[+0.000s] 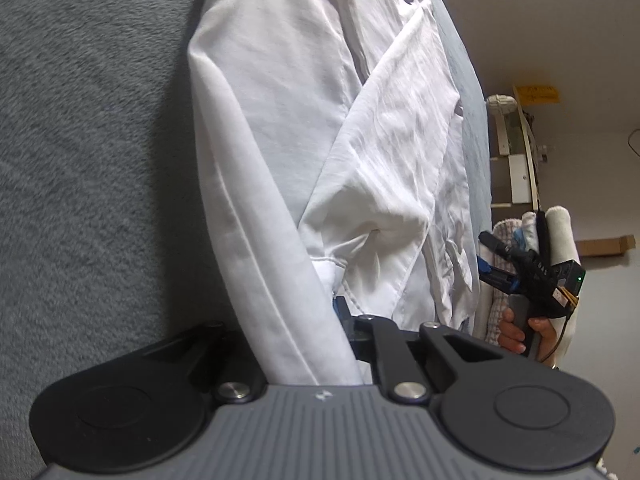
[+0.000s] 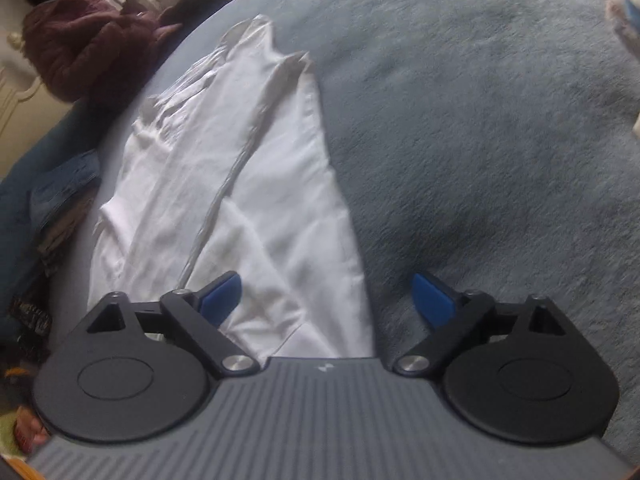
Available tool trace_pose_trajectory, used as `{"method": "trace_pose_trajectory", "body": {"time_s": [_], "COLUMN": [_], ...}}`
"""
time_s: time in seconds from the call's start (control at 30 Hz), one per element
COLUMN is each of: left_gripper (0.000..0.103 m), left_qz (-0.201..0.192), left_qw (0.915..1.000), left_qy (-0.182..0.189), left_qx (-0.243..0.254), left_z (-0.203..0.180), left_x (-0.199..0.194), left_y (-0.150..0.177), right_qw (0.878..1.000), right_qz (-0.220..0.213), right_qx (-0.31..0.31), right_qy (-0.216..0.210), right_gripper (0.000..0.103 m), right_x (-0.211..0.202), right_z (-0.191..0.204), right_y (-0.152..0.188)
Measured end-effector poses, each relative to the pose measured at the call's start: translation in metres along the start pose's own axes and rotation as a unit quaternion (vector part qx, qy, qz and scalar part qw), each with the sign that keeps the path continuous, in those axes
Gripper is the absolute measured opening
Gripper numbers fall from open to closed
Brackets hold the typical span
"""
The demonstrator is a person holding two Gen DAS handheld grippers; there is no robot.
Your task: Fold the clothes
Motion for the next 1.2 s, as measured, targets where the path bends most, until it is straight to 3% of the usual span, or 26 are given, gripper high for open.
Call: {"method": "trace_pose_trajectory", "body": {"time_s": [0.17, 0.27, 0.3, 0.33, 0.43, 0.77, 1.0, 1.2], "left_gripper": [0.01, 0.009, 0.008, 0.007, 0.006, 0.006, 0.007, 0.007], "left_qz": [0.018, 0.023, 0.022, 0.02, 0.011, -0.015, -0.066, -0.116], "left_qw": [0.9995, 0.999, 0.9988, 0.9987, 0.9974, 0.9838, 0.9793, 0.9771], "left_qy": [0.0, -0.002, -0.002, -0.001, 0.002, 0.03, 0.043, 0.046], "left_qx": [0.025, 0.038, 0.043, 0.047, 0.071, 0.176, 0.187, 0.172], "left_z": [-0.005, -0.008, -0.009, -0.01, -0.016, -0.058, -0.075, -0.072], "left_x": [0.0, 0.001, 0.0, -0.001, -0.005, -0.024, -0.043, -0.05], "left_y": [-0.001, -0.001, -0.001, 0.0, 0.004, -0.007, -0.046, -0.099], "right_qw": [0.998, 0.995, 0.994, 0.993, 0.991, 0.987, 0.982, 0.975], "right_qz": [0.035, 0.057, 0.058, 0.055, 0.03, -0.065, -0.098, -0.131], "right_qx": [-0.054, -0.064, -0.079, -0.095, -0.115, -0.069, -0.042, -0.012], "right_qy": [-0.024, -0.042, -0.042, -0.041, -0.059, -0.127, -0.158, -0.179], "right_gripper": [0.063, 0.028, 0.007, 0.004, 0.004, 0.003, 0.003, 0.003], "right_x": [-0.005, -0.003, -0.003, -0.005, -0.017, -0.047, -0.035, -0.013], "right_z": [0.017, 0.02, 0.023, 0.026, 0.033, 0.037, 0.043, 0.048], "right_y": [0.013, 0.013, 0.014, 0.016, 0.016, -0.01, -0.041, -0.082]}}
Point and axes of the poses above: each gripper's, at about its wrist camera, not at the fingertips, and x roughly the way its jaws point, z to its left, y to its underside, the point moved 2 cm from there along x, roughly the way its jaws point, and after that the axes turned 14 degrees about y, right-handed, at the moved point
